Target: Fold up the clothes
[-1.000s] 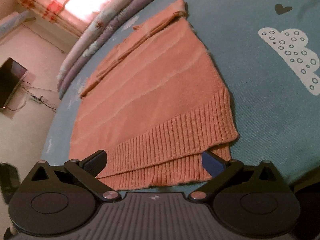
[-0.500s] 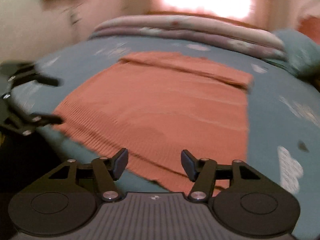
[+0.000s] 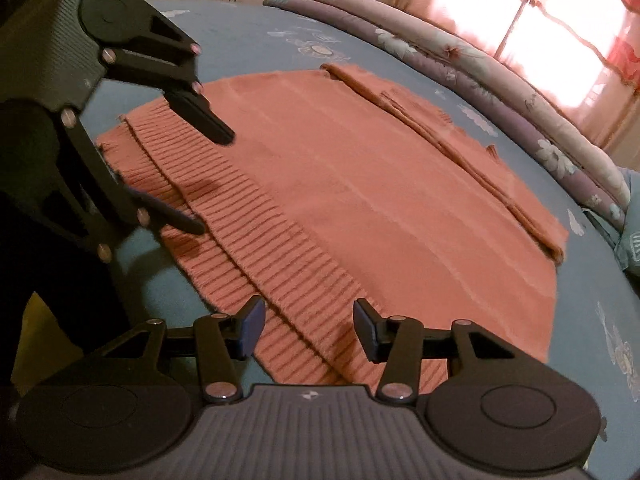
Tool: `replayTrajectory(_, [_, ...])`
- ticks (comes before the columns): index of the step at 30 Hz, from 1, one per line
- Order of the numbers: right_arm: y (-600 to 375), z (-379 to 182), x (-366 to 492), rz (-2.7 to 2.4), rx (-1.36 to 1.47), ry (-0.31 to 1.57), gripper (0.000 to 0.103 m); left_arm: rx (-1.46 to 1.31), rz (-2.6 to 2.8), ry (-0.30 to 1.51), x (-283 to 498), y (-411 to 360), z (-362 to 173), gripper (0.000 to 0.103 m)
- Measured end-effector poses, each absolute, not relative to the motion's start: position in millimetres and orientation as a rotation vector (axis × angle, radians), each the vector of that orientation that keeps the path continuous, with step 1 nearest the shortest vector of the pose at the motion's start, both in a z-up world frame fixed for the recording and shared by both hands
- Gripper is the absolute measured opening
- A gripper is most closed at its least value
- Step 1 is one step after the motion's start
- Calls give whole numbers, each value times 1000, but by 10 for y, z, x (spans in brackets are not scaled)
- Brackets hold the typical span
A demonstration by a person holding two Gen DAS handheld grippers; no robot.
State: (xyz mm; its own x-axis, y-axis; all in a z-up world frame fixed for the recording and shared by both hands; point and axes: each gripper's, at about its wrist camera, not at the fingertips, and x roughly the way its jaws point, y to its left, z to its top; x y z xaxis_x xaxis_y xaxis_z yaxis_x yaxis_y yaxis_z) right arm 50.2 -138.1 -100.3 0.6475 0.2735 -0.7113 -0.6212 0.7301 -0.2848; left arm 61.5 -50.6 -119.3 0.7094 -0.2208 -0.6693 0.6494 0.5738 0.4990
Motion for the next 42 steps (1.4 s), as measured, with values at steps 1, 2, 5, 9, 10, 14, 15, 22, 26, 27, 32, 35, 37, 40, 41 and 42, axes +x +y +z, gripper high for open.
replayTrajectory(1, [-1374,-1001,505,536,-545,694,54,834,-550,589,636,-529,-1221,62])
replayTrajectory(2, [-1394,-992,506,534,-531,697,54,861,-554,587,658,-550,-1248,62])
replayTrajectory(5, [-1452,-967,507,527,-489,706,55,946,-598,558,635,-591,-1262,63])
replayTrajectory(9, [-1513,-952,456,508,-473,710,56,1126,-663,514,536,-650,-1292,63])
replayTrajectory(10, [-1531,-944,440,503,-465,709,56,1167,-670,506,520,-667,-1307,63])
replayTrajectory(14, [-1592,-909,376,477,-435,696,58,1275,-688,461,518,-727,-1349,68])
replayTrajectory(15, [-1604,-901,365,473,-427,694,58,1282,-671,445,521,-742,-1343,68])
replayTrajectory(22, [-1652,-883,259,498,-418,681,58,1088,-573,448,779,-659,-1021,68])
replayTrajectory(26, [-1549,-912,226,564,-467,679,58,994,-524,490,1027,-560,-919,68])
replayTrajectory(27, [-1508,-920,217,591,-484,676,58,978,-518,493,1066,-539,-906,68])
replayTrajectory(32, [-1294,-995,227,645,-580,673,58,922,-489,518,1259,-469,-948,68])
replayTrajectory(35, [-1238,-981,367,647,-545,675,58,869,-466,547,1322,-401,-997,68])
replayTrajectory(37, [-1243,-956,513,638,-487,696,58,852,-462,556,1349,-358,-1023,68])
replayTrajectory(40, [-1293,-988,828,585,-417,753,57,827,-446,568,1439,-314,-1045,68])
replayTrajectory(41, [-1312,-1007,943,565,-395,773,57,819,-435,571,1483,-302,-1046,68])
replayTrajectory(42, [-1348,-1023,1067,543,-381,777,56,795,-427,572,1509,-276,-1019,68])
